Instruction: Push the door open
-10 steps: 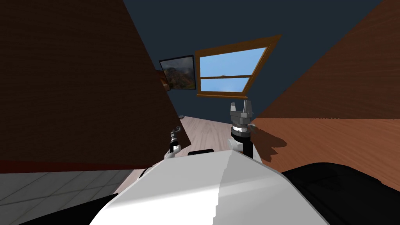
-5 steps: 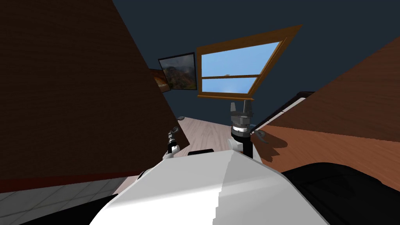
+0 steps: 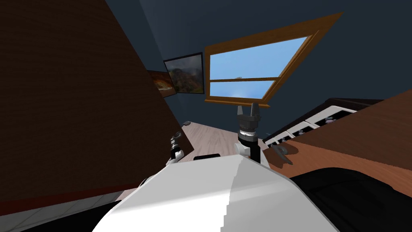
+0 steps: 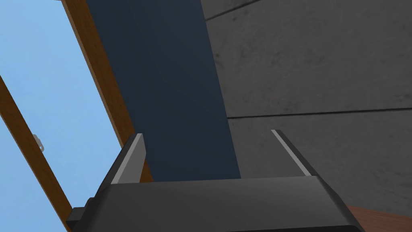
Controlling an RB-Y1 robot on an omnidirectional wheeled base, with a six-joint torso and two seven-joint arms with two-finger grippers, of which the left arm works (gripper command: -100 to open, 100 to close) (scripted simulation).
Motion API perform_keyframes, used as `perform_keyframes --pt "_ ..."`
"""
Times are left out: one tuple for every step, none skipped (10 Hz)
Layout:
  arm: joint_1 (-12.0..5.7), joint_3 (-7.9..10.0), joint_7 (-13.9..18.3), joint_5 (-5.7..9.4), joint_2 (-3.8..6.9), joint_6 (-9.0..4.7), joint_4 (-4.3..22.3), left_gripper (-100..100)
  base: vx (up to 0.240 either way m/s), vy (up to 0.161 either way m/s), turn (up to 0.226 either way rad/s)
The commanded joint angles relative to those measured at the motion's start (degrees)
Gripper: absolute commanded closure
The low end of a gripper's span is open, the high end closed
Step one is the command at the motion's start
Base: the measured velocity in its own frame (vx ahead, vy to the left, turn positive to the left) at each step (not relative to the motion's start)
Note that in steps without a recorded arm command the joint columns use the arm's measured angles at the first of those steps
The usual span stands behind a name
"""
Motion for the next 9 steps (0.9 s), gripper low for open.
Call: perform_keyframes --pt "-0.51 0.74 -0.3 0.52 0.25 -0.06 0.2 100 0.168 -0.036 0.052" --pt "-0.49 1.15 -0.5 0.81 0.32 -0.10 0.2 100 0.191 -0.031 0.046" --pt "-0.47 1.66 -0.7 1.16 0.39 -0.14 0.2 100 0.178 -0.037 0.048" --pt "-0.45 1.93 -0.8 1.35 0.44 -0.16 0.3 100 0.157 -0.042 0.050" --pt "-0.43 2.33 -1.0 1.62 0.50 -0.20 0.3 100 0.157 -0.036 0.047" --pt "0.02 2.46 -0.9 1.63 0.89 -0.13 0.4 100 0.064 -0.002 0.049" --pt "0.10 3.50 -1.3 2.40 1.23 -0.38 0.5 100 0.122 -0.005 0.048" --pt "0.10 3.74 -1.4 2.58 1.26 -0.41 0.6 100 0.161 0.008 0.038" --pt "0.11 4.25 -1.7 2.98 1.33 -0.49 0.6 100 0.189 0.017 0.027"
